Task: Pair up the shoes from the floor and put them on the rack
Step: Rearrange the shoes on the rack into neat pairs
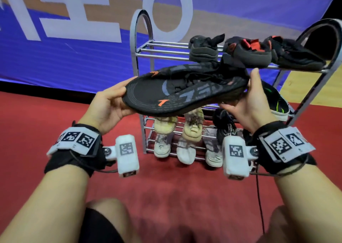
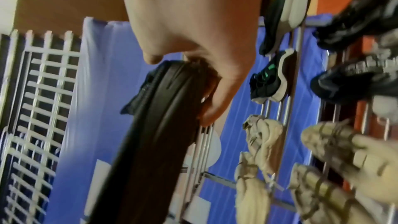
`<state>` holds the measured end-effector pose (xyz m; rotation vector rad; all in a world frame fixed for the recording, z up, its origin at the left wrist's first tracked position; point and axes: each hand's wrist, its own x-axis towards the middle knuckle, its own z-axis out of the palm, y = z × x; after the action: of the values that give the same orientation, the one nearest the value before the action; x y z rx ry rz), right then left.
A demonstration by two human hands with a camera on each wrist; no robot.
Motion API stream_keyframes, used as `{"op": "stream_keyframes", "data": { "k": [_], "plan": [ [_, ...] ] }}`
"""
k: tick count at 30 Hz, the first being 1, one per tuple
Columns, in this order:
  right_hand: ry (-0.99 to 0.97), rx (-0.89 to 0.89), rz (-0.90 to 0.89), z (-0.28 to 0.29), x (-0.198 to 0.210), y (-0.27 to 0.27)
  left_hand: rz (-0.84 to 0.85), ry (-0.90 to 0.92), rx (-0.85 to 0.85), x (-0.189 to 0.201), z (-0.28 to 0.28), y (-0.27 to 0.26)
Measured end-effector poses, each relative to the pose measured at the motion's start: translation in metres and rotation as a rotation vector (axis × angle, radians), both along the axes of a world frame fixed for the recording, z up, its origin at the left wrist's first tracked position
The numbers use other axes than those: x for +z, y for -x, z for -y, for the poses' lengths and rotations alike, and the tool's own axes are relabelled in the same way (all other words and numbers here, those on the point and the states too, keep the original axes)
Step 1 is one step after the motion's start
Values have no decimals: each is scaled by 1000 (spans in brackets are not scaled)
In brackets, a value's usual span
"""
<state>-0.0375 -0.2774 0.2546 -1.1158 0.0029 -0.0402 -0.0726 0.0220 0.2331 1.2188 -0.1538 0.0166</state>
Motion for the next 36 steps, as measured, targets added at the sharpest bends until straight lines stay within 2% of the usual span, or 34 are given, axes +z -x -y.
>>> {"op": "stream_keyframes", "data": {
  "k": [4,8,10,11,13,16,20,23,28,30,36],
  "plan": [
    [71,21,-82,0,-9,3,-149,-19,219,3,6,-5],
    [-18,28,-76,-5,-12,8,-211,366,362,10,13,-9],
    [-132,59,-72,-13,-12,11,-241,434,372,14,22,-8],
    [-189,92,-78,-16,-11,14,-265,381,327,18,29,-8],
    [-283,186,-80,-24,-9,17,-319,147,193,26,48,-3],
    [-328,298,-79,-36,-12,23,-342,-184,22,33,72,5],
    [-256,364,-90,-48,-21,27,-282,-380,-56,29,83,11],
    [-36,413,-35,-53,-27,30,-237,-395,-13,22,83,14],
    [273,452,20,-57,-25,39,-130,-302,119,22,72,15],
    [324,467,29,-57,-24,37,-103,-325,82,25,65,17],
    [295,313,74,-61,-31,26,-134,-385,-20,25,64,25]
  ]
}}
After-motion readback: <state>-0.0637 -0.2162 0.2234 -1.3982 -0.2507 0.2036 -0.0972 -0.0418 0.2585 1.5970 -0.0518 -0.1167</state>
